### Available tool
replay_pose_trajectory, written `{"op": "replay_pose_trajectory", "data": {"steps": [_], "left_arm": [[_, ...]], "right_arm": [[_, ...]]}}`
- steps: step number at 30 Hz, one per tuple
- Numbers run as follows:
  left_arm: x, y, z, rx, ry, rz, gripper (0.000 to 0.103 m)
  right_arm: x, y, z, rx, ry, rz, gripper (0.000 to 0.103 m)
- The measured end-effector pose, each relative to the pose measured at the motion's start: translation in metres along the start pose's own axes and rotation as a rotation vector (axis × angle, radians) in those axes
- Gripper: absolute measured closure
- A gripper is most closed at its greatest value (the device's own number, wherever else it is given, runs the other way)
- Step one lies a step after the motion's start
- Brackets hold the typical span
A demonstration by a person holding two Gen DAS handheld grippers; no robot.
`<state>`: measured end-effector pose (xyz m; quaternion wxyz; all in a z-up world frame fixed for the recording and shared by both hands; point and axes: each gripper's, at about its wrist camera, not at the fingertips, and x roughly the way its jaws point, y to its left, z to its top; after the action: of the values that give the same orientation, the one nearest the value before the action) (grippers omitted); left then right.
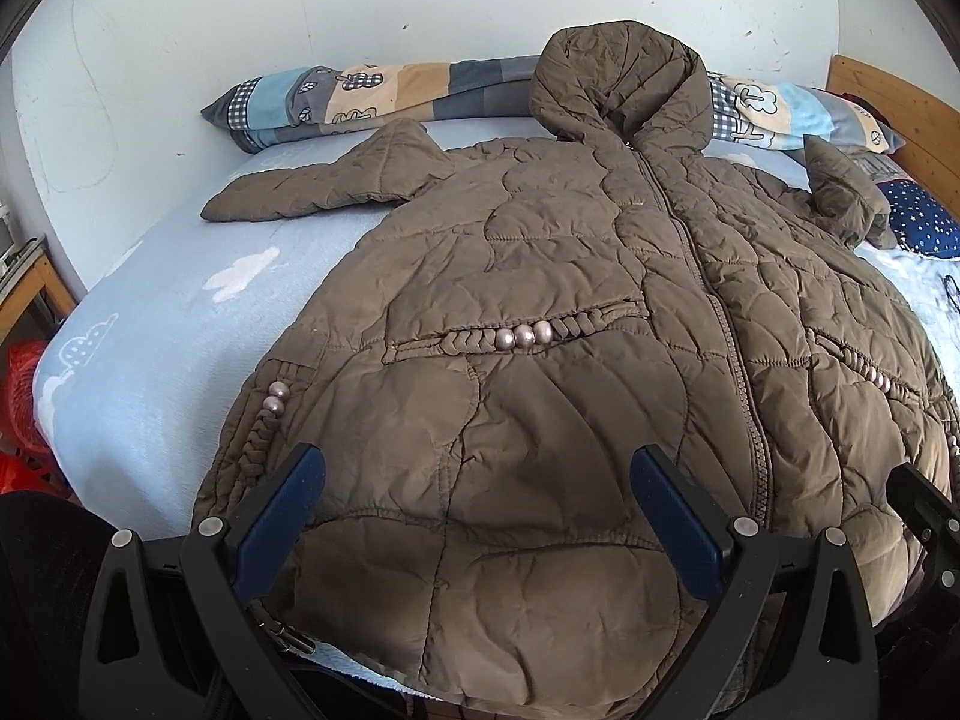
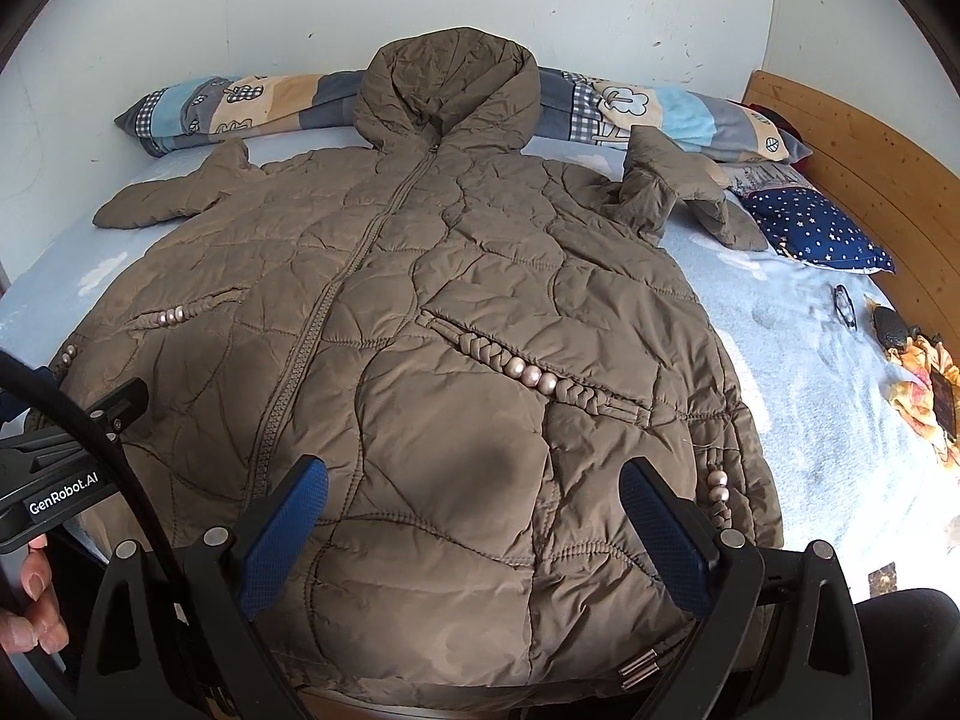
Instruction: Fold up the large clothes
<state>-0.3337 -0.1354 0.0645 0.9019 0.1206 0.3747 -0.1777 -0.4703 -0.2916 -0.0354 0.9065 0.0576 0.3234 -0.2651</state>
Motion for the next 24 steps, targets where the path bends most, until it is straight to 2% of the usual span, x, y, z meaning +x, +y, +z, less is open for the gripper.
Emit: {"op": "replay_pose_trajectory", "data": {"steps": [18, 21, 24], "left_arm": [[-0.002, -0.012, 0.004, 0.024, 0.010, -0.008, 0.001], [-0.006, -0.012, 0.011, 0.020, -0.007, -0.014, 0.001], [-0.015, -0.010, 0.031, 0.013, -0.046, -0.023, 0.001]], "right_arm": [[-0.003, -0.011, 0.001, 0.014, -0.018, -0.021, 0.004], [-0.003, -0.015, 0.003, 0.022, -0.019, -0.022, 0.004], [-0.008, -0.027, 0.013, 0.052, -0.026, -0.007, 0.004]]}}
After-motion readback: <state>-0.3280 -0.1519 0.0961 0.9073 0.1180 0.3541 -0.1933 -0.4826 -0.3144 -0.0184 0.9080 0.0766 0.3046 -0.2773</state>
